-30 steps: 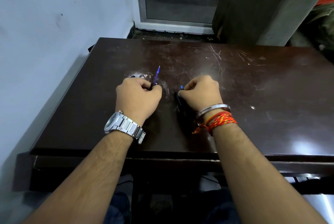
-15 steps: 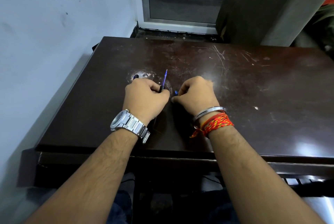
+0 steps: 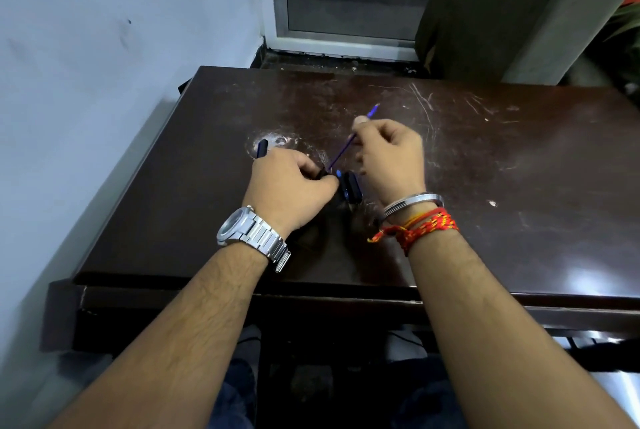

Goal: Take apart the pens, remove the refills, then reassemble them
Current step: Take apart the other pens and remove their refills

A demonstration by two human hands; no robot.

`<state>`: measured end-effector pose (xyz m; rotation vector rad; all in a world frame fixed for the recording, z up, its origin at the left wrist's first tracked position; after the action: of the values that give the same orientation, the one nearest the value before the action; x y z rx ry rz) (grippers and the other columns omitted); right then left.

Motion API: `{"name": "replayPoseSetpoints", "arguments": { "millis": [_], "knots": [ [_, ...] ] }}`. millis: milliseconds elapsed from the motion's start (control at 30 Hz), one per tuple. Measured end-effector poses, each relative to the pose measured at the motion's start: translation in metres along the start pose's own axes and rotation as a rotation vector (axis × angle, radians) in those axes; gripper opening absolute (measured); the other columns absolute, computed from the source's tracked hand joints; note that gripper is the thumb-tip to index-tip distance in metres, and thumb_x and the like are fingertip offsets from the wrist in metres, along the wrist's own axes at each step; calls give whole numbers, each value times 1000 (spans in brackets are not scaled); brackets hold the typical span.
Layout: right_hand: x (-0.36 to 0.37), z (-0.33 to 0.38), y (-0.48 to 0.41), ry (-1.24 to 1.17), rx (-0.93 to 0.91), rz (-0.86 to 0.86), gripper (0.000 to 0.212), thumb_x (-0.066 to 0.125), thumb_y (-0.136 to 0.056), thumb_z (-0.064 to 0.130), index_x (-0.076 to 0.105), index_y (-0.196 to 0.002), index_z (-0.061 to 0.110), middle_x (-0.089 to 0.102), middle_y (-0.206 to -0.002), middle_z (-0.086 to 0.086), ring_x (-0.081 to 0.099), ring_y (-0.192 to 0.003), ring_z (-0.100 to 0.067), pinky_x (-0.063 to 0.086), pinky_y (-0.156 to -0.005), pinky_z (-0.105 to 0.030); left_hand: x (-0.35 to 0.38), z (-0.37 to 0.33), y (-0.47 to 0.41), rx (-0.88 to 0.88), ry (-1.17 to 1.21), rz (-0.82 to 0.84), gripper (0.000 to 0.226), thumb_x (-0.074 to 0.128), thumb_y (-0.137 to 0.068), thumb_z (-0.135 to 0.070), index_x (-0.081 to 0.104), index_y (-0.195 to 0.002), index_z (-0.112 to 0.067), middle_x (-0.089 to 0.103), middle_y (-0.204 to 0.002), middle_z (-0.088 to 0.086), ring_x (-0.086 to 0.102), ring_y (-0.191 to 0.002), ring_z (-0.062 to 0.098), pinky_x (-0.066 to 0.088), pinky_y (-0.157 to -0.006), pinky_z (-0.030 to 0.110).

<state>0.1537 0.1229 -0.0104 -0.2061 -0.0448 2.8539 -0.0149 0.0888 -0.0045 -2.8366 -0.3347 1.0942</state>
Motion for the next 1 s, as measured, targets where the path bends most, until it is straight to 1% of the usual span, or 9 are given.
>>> {"name": "replayPoseSetpoints", "arguments": {
  "millis": [67,133,233,433,600,667,767,867,1000],
  "knots": [
    [-15,4,-2,-86,-14,-109,24,60,-94,25,65,-77,10,69,-67,-2,58,-51,-8,52,-52,-29,-9,7,-2,-74,-23,-73,24,67,-68,-35,67,-53,-17,63,-45,-2,61,-50,8,39,-43,12],
    [-18,4,0,-141,-13,-116,22,60,-95,23,64,-77,11,70,-65,1,58,-47,-5,51,-47,-23,-20,8,-3,-97,-11,-172,25,63,-71,-32,65,-54,-14,62,-49,-3,59,-55,9,37,-49,19],
    [-6,4,3,-120,-8,9,22,64,-93,20,66,-73,11,69,-62,0,57,-45,-4,49,-44,-19,-18,-5,-3,-19,101,-148,17,71,-71,-33,68,-57,-23,61,-51,-12,58,-55,-5,35,-46,5],
    [13,3,5,-88,9,135,24,66,-92,22,68,-71,12,68,-57,1,60,-46,-6,50,-45,-20,-4,-14,-2,74,74,2,13,78,-75,-29,75,-64,-22,63,-51,-13,60,-57,-5,36,-47,2],
    [-21,0,-5,164,22,-44,26,67,-88,33,70,-68,17,72,-65,-1,66,-57,-12,56,-58,-30,-16,24,-10,-181,-181,-28,15,73,-74,-24,71,-65,-12,62,-55,-2,53,-50,3,34,-38,13],
    [-35,-1,-9,451,1,-42,22,69,-84,25,70,-64,15,69,-64,1,65,-66,-16,55,-69,-30,-16,32,-10,-233,-258,-9,14,73,-73,-22,70,-69,-9,65,-67,6,52,-54,10,34,-41,20],
    [-40,-9,-12,777,11,11,10,65,-81,10,72,-76,6,67,-75,-8,54,-72,-18,42,-69,-22,-11,34,-10,-260,-332,45,15,75,-73,-20,68,-73,-6,66,-80,12,56,-60,22,37,-48,24],
    [-43,-13,-13,853,42,-12,12,64,-81,9,68,-87,0,59,-82,-14,56,-81,-28,44,-70,-26,-8,32,-10,-264,-381,70,20,74,-74,-18,59,-70,-5,64,-82,14,56,-64,26,37,-49,26],
    [-45,-15,-13,884,58,-46,18,69,-79,10,52,-74,7,57,-86,-17,64,-83,-38,49,-67,-34,-11,32,-9,-279,-392,56,22,76,-73,-19,58,-70,-5,63,-80,13,54,-58,22,32,-41,25]
  ]
}}
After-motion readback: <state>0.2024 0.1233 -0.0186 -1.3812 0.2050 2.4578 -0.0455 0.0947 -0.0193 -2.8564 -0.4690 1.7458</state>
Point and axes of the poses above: each hand's wrist, its own y-axis away from the middle knuckle, its own x-axis out of the palm, z = x × y, the point moved 8 cm from there along -y, towards the middle knuckle
